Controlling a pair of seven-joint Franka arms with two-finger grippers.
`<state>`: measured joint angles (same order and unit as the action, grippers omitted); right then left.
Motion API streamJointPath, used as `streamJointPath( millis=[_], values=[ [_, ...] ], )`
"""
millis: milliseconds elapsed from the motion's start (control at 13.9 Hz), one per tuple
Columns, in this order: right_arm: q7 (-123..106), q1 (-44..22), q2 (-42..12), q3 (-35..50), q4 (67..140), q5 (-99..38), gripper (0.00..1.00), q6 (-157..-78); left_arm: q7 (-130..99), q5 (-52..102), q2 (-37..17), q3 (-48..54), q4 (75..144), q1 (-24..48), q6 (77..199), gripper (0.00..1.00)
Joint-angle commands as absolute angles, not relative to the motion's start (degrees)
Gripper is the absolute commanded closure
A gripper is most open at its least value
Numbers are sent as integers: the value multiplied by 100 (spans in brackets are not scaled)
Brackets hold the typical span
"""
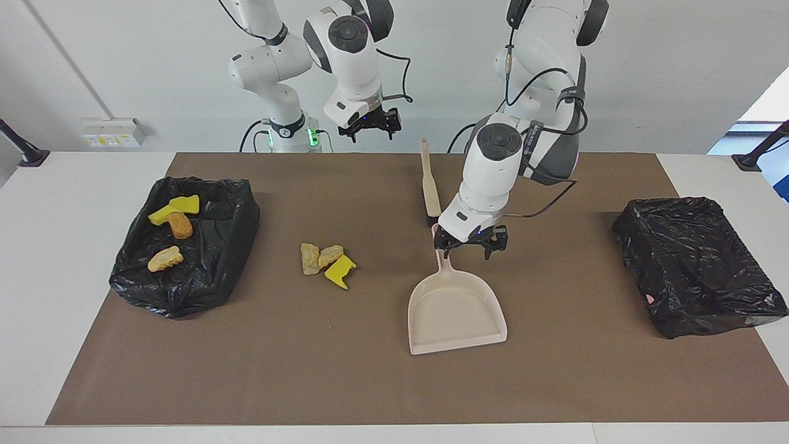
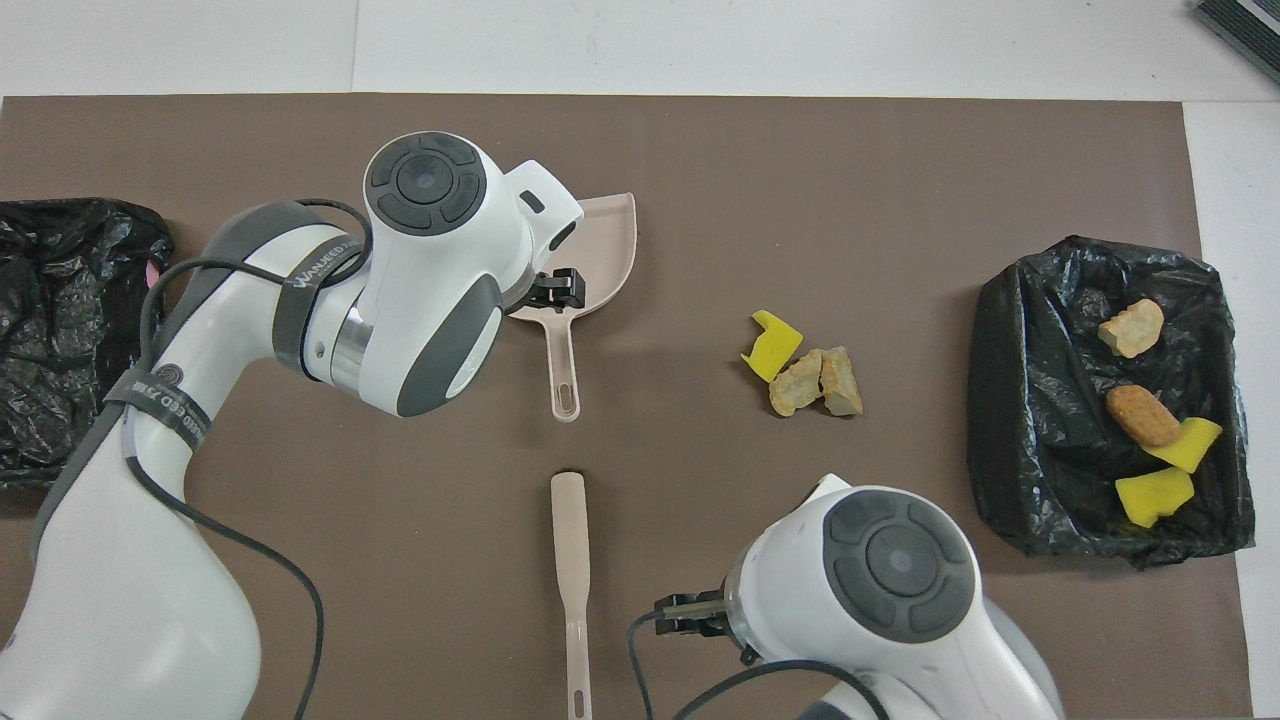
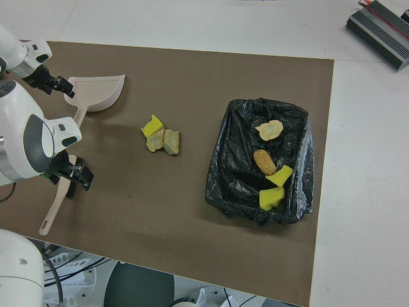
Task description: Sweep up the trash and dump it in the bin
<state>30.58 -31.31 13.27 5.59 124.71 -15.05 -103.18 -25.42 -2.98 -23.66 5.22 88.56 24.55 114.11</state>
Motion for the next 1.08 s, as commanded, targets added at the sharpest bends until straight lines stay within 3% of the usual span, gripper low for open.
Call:
streamJointPath(
  millis=[0,288,576,864,936,1008],
  values=[
    [3540,-3636,978,554,12674,-1661,0,-11177,-2926,-326,-2242,457,9481,2663,11925,0],
    [3621,-4191,414,554,12674,-1661,0,-11891,-2988,779,-2294,466,9834,2725,11997,0],
    [3936,-4639,168,554,12840,-1661,0,-12346,-2997,861,-2259,466,9712,2786,11541,0],
    [4174,-5000,123,554,13104,-1661,0,-12875,-3215,861,-2224,457,9650,2760,11513,85],
    [4271,-5088,123,554,13148,-1661,0,-12937,-3495,861,-2224,466,9676,2786,11566,100],
    [4385,-5106,123,554,13201,-1661,0,-12998,-3559,853,-2224,457,9668,2786,11540,100]
  ],
)
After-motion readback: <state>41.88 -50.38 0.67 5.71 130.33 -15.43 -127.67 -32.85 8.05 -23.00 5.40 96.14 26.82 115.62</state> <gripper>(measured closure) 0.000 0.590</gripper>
